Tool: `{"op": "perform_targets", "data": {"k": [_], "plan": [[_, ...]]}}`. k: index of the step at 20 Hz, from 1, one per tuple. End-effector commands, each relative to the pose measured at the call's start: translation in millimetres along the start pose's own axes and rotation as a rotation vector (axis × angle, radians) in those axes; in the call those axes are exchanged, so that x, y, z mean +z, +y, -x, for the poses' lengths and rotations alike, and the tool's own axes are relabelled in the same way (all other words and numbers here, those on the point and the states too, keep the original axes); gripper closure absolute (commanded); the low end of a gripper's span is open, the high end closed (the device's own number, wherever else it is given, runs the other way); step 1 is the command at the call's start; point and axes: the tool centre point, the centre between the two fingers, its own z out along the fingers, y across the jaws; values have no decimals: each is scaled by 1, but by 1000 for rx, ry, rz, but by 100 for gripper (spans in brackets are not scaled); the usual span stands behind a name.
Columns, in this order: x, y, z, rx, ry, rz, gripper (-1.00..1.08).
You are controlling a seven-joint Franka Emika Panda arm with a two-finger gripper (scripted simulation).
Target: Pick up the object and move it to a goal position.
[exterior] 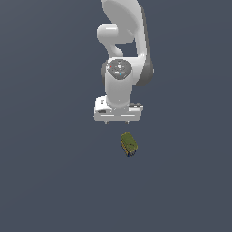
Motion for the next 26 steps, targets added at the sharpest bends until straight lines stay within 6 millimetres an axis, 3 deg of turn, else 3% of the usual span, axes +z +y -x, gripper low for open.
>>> {"op": "perform_targets", "data": {"k": [1, 16, 26], "plan": [[0, 0, 0, 0, 0, 0, -92], [2, 4, -5, -18, 10, -5, -92], [16, -22, -37, -187, 36, 0, -92]]}}
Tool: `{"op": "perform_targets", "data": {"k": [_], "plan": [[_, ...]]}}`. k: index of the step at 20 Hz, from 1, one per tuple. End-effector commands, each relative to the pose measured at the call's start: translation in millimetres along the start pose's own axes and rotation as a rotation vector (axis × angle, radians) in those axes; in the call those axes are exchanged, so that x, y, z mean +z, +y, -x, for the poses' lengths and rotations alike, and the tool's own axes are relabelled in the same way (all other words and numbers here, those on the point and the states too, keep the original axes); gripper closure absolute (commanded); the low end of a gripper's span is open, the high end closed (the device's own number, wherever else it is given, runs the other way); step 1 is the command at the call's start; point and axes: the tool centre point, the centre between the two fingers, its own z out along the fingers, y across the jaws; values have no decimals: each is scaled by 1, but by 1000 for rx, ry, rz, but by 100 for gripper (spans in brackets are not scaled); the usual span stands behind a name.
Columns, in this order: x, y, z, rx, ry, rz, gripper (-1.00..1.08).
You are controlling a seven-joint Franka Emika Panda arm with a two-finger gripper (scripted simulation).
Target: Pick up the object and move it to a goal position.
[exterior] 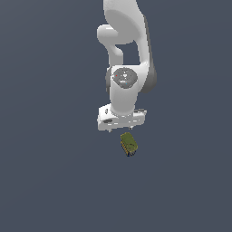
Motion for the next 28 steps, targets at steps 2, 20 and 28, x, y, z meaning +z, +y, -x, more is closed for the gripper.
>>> {"op": "perform_targets", "data": {"k": [2, 20, 28], "plan": [[9, -13, -18, -91, 14, 1, -92], [34, -35, -46, -237, 40, -2, -92], [71, -35, -47, -241, 41, -2, -92]]}}
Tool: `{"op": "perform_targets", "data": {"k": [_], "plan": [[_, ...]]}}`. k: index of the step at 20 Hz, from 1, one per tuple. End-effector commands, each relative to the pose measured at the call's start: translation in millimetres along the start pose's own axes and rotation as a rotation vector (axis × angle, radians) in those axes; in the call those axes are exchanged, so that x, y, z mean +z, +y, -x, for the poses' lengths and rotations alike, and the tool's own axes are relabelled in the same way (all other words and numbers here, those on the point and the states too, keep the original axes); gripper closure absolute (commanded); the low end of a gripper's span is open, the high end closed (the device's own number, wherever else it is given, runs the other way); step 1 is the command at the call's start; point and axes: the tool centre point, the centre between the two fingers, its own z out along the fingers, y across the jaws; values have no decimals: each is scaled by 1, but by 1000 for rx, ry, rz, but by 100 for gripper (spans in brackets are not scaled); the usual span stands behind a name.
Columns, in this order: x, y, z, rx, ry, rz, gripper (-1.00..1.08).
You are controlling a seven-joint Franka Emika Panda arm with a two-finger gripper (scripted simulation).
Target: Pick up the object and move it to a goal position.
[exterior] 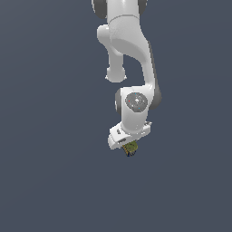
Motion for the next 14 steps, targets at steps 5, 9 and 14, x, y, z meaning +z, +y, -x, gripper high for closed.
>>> {"op": "perform_targets", "data": {"k": [5, 9, 14], "plan": [[10, 0, -2, -1, 1, 0, -92], [10, 0, -2, -1, 1, 0, 108], [10, 0, -2, -1, 1, 0, 108]]}}
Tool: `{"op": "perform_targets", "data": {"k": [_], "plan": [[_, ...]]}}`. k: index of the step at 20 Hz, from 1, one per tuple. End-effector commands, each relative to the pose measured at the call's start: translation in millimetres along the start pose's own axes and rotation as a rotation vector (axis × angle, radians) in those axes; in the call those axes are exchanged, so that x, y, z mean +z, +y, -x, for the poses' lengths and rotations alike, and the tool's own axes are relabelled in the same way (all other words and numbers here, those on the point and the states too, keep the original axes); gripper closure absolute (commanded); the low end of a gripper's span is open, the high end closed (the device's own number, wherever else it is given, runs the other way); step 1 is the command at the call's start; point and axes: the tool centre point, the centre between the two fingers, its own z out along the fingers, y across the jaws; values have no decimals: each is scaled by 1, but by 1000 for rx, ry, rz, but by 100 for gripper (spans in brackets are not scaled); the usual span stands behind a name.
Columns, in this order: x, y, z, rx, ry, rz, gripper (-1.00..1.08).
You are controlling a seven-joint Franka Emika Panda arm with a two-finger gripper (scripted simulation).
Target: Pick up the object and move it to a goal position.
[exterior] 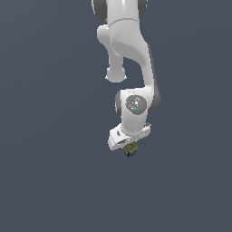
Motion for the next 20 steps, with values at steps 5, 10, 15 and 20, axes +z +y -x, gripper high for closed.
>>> {"op": "perform_targets", "data": {"k": [5, 10, 15, 20], "plan": [[-3, 1, 0, 0, 0, 0, 108], [-21, 9, 3, 0, 0, 0, 108], [-56, 24, 8, 0, 0, 0, 108], [-105, 44, 15, -1, 1, 0, 108]]}}
